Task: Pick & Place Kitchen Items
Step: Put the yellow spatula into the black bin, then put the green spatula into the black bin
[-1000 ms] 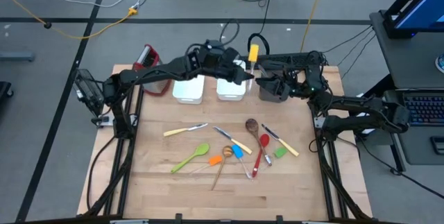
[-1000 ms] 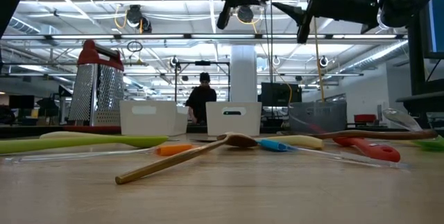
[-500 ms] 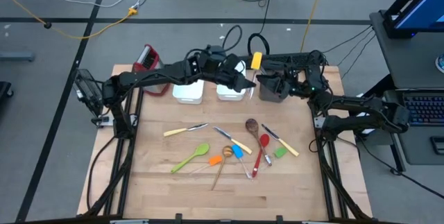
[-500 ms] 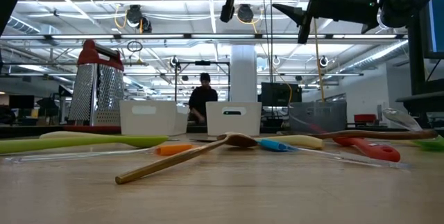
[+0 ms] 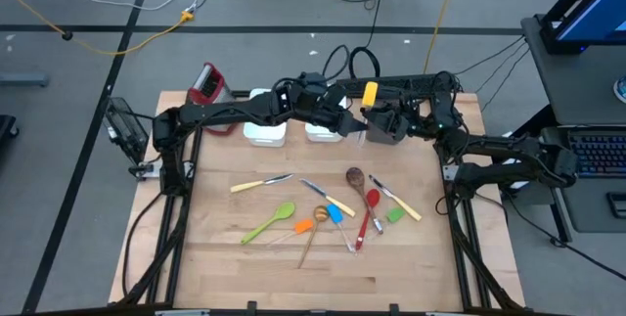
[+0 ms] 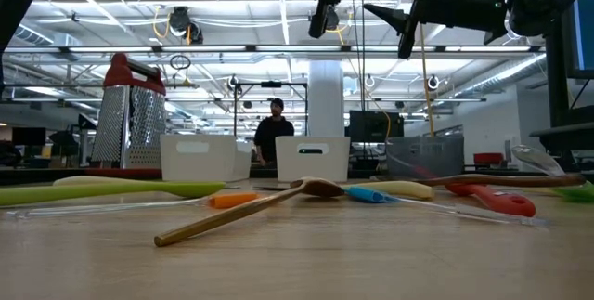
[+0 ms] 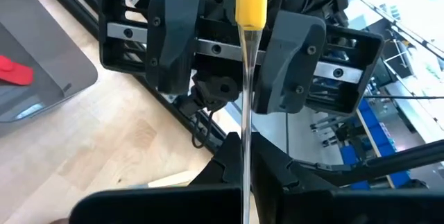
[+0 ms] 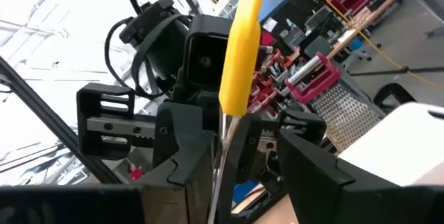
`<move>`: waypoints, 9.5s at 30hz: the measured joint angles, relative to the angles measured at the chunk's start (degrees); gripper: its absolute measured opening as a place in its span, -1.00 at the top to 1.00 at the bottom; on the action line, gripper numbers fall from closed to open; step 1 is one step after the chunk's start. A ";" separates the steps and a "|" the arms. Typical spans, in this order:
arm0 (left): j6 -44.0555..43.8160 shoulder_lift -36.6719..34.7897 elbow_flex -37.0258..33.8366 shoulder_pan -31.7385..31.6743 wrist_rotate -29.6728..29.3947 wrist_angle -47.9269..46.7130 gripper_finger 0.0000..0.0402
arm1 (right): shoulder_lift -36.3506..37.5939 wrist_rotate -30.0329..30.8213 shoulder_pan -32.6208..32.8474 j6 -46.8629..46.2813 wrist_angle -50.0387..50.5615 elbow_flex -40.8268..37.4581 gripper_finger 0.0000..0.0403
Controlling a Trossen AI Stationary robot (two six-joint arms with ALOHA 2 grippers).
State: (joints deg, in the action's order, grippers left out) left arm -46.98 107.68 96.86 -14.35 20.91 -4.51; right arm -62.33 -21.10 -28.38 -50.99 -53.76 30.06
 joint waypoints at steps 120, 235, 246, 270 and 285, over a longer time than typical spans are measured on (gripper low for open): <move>49.06 -3.50 0.02 -13.60 -2.84 -32.77 0.32 | -13.75 -35.90 -38.77 -38.67 35.35 -0.04 0.78; 20.63 -9.09 0.02 18.19 -24.04 -31.41 0.32 | 26.69 -26.23 8.96 6.75 72.92 -0.09 0.91; 21.29 -9.09 0.00 18.18 -27.51 -35.86 0.32 | 25.81 -17.19 15.89 24.46 72.70 -0.09 0.91; 10.95 -35.41 -47.22 17.53 -26.57 -2.11 0.32 | 16.60 -2.47 42.95 -29.42 72.06 -0.07 0.99; 15.42 -40.25 -55.28 16.94 -23.96 -0.03 0.32 | 16.49 0.06 43.75 -58.84 72.32 -0.05 0.72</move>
State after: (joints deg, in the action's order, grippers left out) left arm -31.56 67.43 41.58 2.59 -3.05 -4.54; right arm -45.84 -21.04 15.37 -109.83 18.56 30.01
